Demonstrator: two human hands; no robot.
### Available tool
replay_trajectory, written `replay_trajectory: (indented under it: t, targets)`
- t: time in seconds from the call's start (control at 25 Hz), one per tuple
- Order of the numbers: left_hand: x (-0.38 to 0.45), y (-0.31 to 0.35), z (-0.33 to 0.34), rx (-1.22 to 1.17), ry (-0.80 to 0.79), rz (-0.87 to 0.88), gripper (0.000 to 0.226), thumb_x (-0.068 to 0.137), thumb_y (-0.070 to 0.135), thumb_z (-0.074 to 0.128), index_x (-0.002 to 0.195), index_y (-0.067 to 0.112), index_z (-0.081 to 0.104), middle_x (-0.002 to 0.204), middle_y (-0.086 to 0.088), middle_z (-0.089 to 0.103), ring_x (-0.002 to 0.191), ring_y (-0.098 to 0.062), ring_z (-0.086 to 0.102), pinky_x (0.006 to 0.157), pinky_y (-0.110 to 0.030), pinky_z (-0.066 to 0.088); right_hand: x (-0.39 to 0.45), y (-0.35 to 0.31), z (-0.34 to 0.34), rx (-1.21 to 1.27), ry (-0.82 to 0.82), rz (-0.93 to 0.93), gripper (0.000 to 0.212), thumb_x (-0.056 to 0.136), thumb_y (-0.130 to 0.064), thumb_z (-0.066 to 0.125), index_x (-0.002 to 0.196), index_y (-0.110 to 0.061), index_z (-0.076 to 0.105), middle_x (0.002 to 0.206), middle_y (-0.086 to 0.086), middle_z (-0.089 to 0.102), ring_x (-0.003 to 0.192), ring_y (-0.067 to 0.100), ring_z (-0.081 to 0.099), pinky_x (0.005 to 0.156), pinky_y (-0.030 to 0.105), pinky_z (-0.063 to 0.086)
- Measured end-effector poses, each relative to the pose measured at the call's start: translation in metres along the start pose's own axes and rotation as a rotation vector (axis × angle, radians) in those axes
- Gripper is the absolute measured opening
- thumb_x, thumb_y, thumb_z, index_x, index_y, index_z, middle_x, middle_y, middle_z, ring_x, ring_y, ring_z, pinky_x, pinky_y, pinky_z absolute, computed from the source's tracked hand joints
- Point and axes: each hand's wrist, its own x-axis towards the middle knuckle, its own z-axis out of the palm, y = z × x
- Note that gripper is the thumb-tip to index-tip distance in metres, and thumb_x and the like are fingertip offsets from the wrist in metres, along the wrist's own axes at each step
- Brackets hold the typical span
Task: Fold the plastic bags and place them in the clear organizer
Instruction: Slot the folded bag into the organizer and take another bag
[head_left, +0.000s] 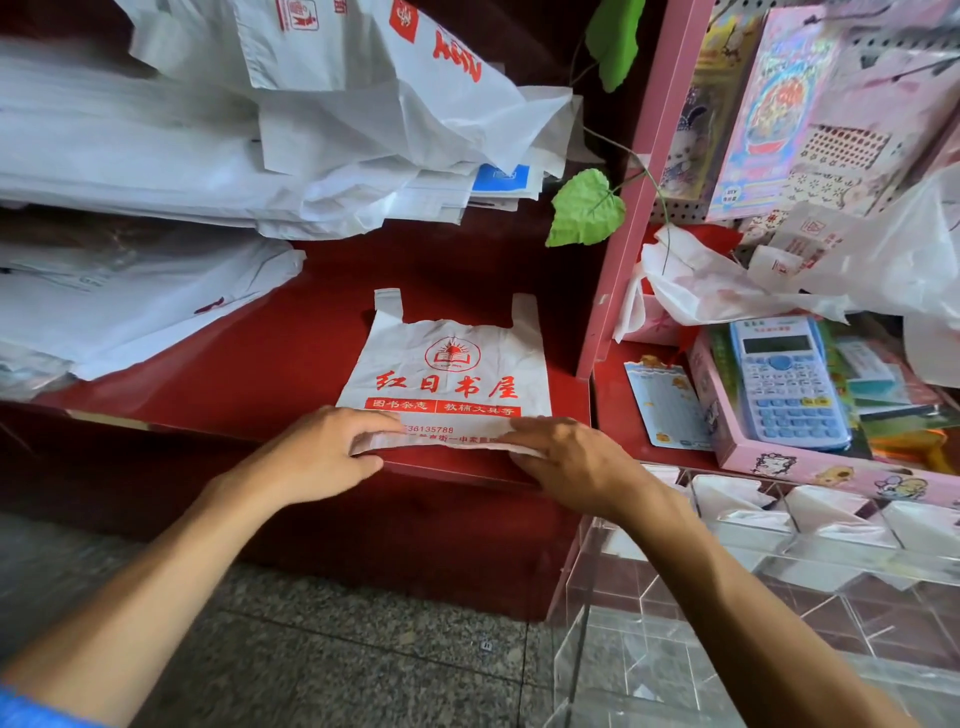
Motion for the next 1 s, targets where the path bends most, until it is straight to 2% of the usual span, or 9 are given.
replay_trajectory:
  t: [0.12, 0.2, 0.28, 0.4, 0.56, 0.64, 0.72, 0.88, 1.0]
  targets:
    - [-0.004, -0.019, -0.009, -0.207, 0.080, -0.064, 0.041, 0.084, 0.011, 0.074, 0.098, 0.049, 0.069, 0.101, 0.026, 0.070, 0.103, 0.008, 0.063, 0.096, -0.021, 0.048, 0.003, 0.008, -0.006, 0.156, 0.075, 0.019, 0.019, 0.098, -0.027, 0.056, 0.090, -0.018, 0.071, 0.084, -0.003, 0.072, 0.078, 0.013, 0.066, 0.072, 0.033, 0.051]
    - [-0.007, -0.026, -0.008, -0.316, 0.157, -0.147, 0.039, 0.084, 0.009, 0.074, 0.089, 0.048, 0.072, 0.090, 0.028, 0.072, 0.092, 0.012, 0.064, 0.090, -0.016, 0.048, 0.004, 0.007, -0.009, 0.233, 0.151, 0.091, 0.032, 0.095, -0.023, 0.061, 0.066, -0.010, 0.055, 0.056, -0.004, 0.047, 0.050, 0.009, 0.039, 0.052, 0.026, 0.035]
    - [-0.009, -0.029, -0.006, -0.393, 0.217, -0.216, 0.038, 0.086, 0.012, 0.072, 0.076, 0.049, 0.073, 0.084, 0.024, 0.073, 0.084, 0.007, 0.066, 0.080, -0.016, 0.048, 0.004, 0.006, -0.011, 0.267, 0.188, 0.135, 0.030, 0.088, -0.022, 0.067, 0.067, -0.004, 0.055, 0.055, -0.001, 0.041, 0.049, 0.011, 0.033, 0.049, 0.025, 0.029]
    - [-0.007, -0.022, -0.004, -0.430, 0.259, -0.269, 0.020, 0.092, 0.018, 0.065, 0.082, 0.034, 0.072, 0.084, 0.012, 0.075, 0.085, -0.002, 0.067, 0.076, -0.025, 0.047, 0.005, 0.008, -0.007, 0.226, 0.170, 0.185, 0.030, 0.085, -0.016, 0.069, 0.061, -0.005, 0.055, 0.053, 0.000, 0.041, 0.046, 0.010, 0.034, 0.048, 0.023, 0.027]
    - [-0.003, -0.018, -0.002, -0.412, 0.256, -0.292, 0.008, 0.093, 0.028, 0.065, 0.094, 0.024, 0.072, 0.082, 0.026, 0.070, 0.086, 0.010, 0.061, 0.076, -0.019, 0.047, 0.011, 0.009, -0.003, 0.219, 0.193, 0.265, 0.033, 0.090, -0.018, 0.065, 0.060, -0.019, 0.054, 0.053, -0.006, 0.043, 0.054, 0.015, 0.042, 0.047, 0.023, 0.028]
    - [-0.003, -0.024, -0.001, -0.315, 0.241, -0.337, 0.042, 0.080, 0.056, 0.061, 0.087, 0.017, 0.074, 0.081, 0.008, 0.074, 0.082, -0.010, 0.069, 0.080, -0.032, 0.053, 0.015, 0.007, -0.001, 0.227, 0.213, 0.318, 0.037, 0.091, -0.022, 0.062, 0.058, -0.013, 0.048, 0.054, -0.001, 0.042, 0.056, 0.020, 0.042, 0.049, 0.028, 0.029]
    - [-0.002, -0.026, -0.001, -0.257, 0.236, -0.383, 0.061, 0.070, 0.070, 0.051, 0.081, 0.012, 0.070, 0.081, -0.005, 0.072, 0.080, -0.024, 0.068, 0.084, -0.042, 0.053, 0.018, 0.006, 0.002, 0.223, 0.237, 0.358, 0.044, 0.092, -0.026, 0.061, 0.056, -0.012, 0.040, 0.055, 0.000, 0.040, 0.054, 0.019, 0.040, 0.048, 0.029, 0.029]
    - [-0.001, -0.011, 0.000, -0.212, 0.284, -0.464, 0.048, 0.089, 0.044, 0.065, 0.058, 0.011, 0.050, 0.053, 0.000, 0.047, 0.057, -0.021, 0.048, 0.073, -0.036, 0.037, 0.021, 0.005, 0.007, 0.205, 0.306, 0.397, 0.046, 0.093, -0.028, 0.059, 0.055, -0.011, 0.038, 0.054, 0.002, 0.041, 0.056, 0.024, 0.043, 0.049, 0.034, 0.029]
    - [0.005, -0.008, 0.002, -0.150, 0.295, -0.485, 0.047, 0.090, 0.041, 0.065, 0.058, 0.009, 0.051, 0.053, 0.000, 0.049, 0.060, -0.022, 0.051, 0.080, -0.039, 0.038, 0.023, 0.003, 0.013, 0.167, 0.348, 0.414, 0.044, 0.091, -0.026, 0.057, 0.055, -0.013, 0.036, 0.055, 0.003, 0.040, 0.065, 0.031, 0.045, 0.059, 0.031, 0.032]
